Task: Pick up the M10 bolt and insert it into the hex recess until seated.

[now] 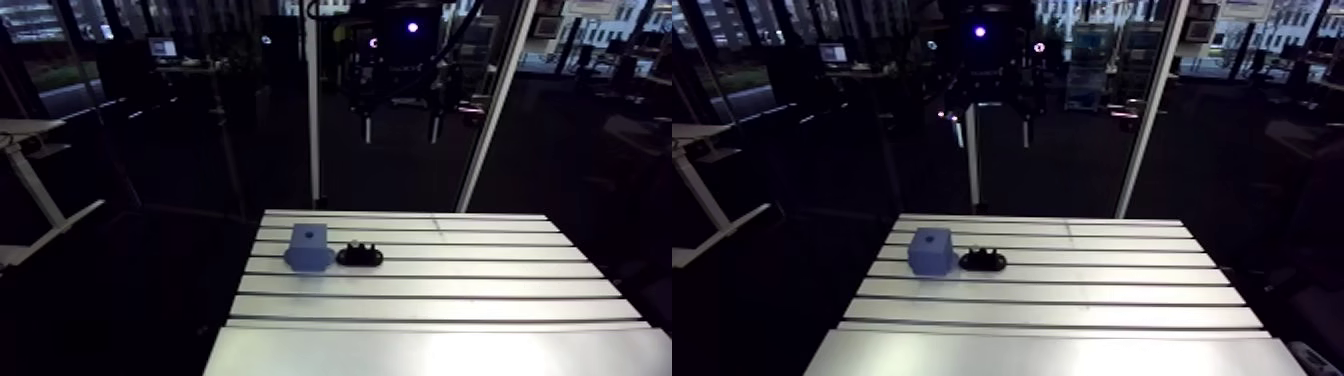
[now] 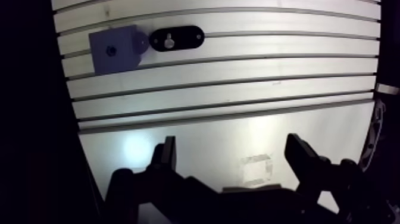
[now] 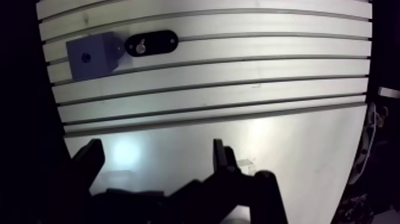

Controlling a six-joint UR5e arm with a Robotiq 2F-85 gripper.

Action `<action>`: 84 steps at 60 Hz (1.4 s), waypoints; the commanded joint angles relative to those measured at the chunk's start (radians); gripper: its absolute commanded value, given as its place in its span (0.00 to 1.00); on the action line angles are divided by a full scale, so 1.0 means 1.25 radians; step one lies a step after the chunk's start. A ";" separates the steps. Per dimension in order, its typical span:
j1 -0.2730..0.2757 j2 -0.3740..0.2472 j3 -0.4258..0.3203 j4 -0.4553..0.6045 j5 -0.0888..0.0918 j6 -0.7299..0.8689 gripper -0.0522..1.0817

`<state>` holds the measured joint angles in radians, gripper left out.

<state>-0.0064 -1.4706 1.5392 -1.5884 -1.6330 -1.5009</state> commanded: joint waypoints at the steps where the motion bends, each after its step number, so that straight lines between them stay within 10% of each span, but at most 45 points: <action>1: 0.024 -0.029 0.058 0.000 0.023 -0.021 0.05; 37: 0.025 -0.030 0.071 -0.021 0.018 -0.020 0.05; 84: 0.063 0.029 0.210 -0.352 0.035 0.014 0.05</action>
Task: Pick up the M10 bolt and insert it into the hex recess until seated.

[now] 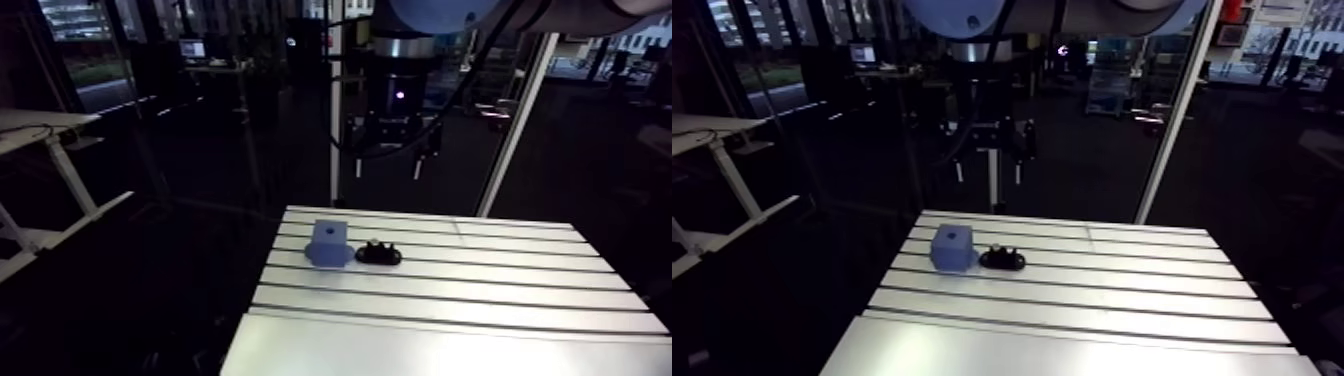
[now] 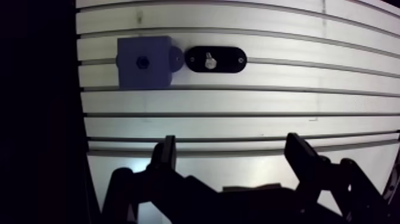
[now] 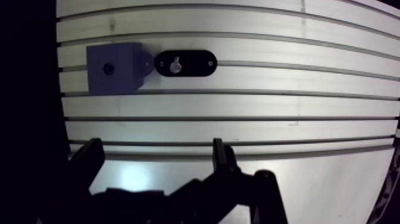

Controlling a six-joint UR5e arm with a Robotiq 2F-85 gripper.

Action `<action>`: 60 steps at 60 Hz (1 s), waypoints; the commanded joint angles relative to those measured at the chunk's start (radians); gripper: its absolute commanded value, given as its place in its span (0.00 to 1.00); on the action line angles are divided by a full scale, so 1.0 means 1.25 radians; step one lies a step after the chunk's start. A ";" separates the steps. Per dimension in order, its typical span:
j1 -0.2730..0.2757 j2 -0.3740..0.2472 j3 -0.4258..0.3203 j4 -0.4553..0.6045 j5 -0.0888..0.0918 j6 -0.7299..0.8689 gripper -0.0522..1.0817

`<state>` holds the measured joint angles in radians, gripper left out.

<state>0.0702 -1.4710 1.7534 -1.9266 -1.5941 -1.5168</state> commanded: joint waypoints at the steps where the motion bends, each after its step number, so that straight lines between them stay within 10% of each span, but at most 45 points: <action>1: 0.002 0.029 0.039 -0.081 0.004 0.027 0.05; 38: -0.004 0.065 0.112 -0.247 0.001 0.102 0.11; 60: -0.011 0.101 0.114 -0.268 0.000 0.119 0.39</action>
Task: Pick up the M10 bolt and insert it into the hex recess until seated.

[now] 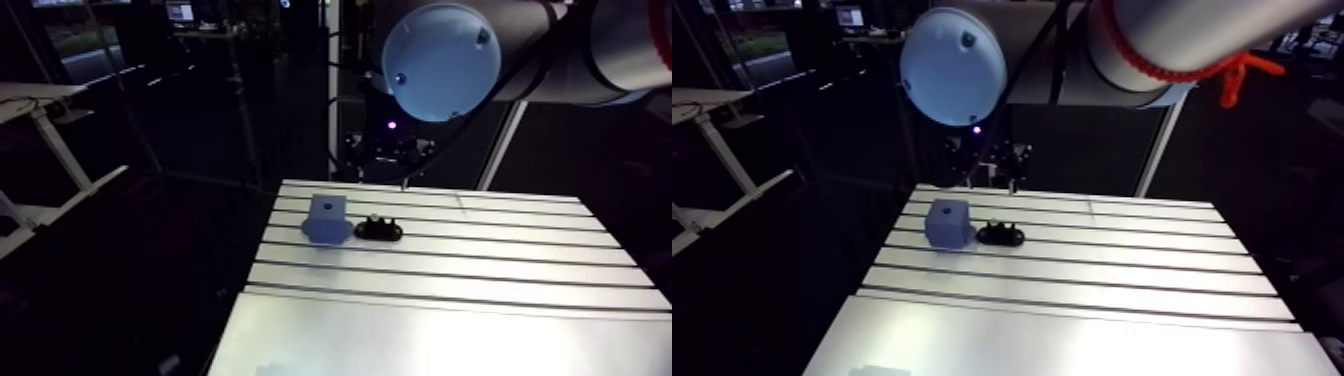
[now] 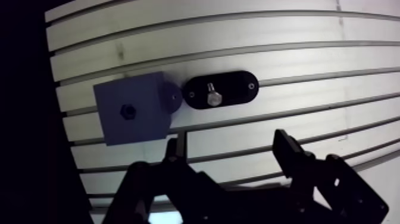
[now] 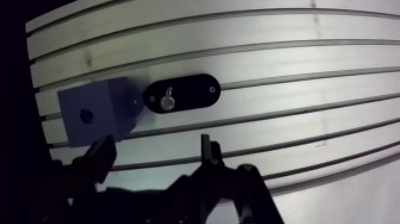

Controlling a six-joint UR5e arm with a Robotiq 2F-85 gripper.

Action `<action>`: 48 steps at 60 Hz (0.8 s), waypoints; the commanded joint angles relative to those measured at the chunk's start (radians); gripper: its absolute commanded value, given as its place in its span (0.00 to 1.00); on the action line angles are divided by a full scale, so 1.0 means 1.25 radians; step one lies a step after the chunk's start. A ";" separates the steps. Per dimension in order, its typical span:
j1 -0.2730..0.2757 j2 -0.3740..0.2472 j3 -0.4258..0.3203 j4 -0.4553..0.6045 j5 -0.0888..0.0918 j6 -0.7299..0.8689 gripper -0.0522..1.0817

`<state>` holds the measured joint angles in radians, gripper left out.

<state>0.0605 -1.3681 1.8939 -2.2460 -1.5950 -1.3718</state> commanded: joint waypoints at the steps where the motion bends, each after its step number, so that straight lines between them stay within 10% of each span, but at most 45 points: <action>1: -0.003 0.018 0.001 -0.013 0.000 0.003 0.39; 48: -0.002 0.096 -0.005 -0.027 0.000 -0.008 0.46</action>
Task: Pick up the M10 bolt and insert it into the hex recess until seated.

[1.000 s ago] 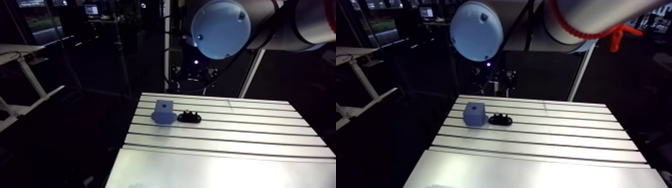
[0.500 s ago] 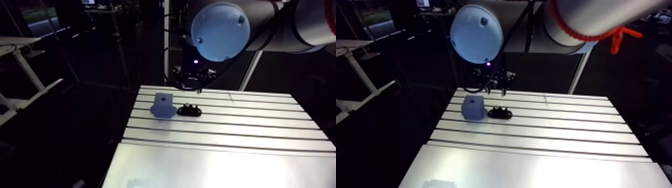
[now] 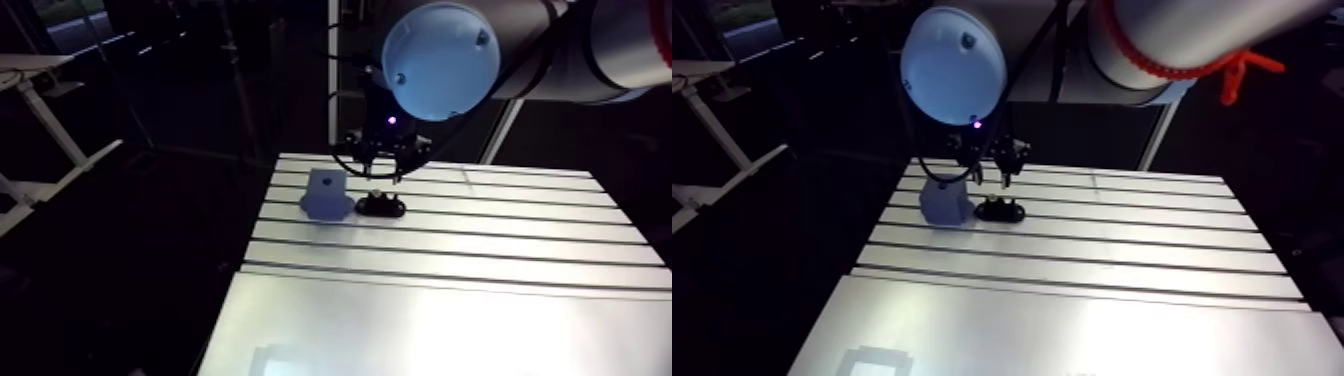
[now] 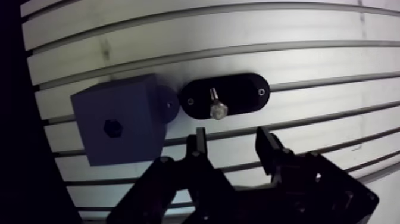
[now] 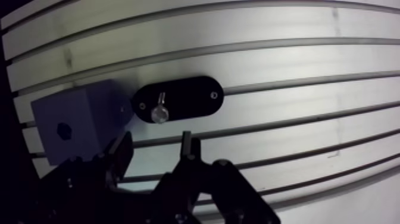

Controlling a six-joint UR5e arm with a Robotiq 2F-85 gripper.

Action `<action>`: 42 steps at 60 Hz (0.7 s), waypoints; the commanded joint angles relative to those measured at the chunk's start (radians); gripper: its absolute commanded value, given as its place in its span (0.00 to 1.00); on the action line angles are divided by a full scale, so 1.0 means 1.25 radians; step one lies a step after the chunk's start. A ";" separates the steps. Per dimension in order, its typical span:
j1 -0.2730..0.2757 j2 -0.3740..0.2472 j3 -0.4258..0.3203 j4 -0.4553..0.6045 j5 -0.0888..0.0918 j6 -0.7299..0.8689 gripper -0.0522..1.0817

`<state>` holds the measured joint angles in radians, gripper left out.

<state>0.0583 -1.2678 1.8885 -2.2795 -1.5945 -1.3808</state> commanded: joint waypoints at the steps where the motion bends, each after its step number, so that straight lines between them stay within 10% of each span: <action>1: 0.000 0.020 -0.001 -0.001 0.000 0.000 0.46; 42: 0.001 0.043 0.014 -0.073 0.004 -0.019 0.49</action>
<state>0.0599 -1.2196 1.9014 -2.3593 -1.5886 -1.3934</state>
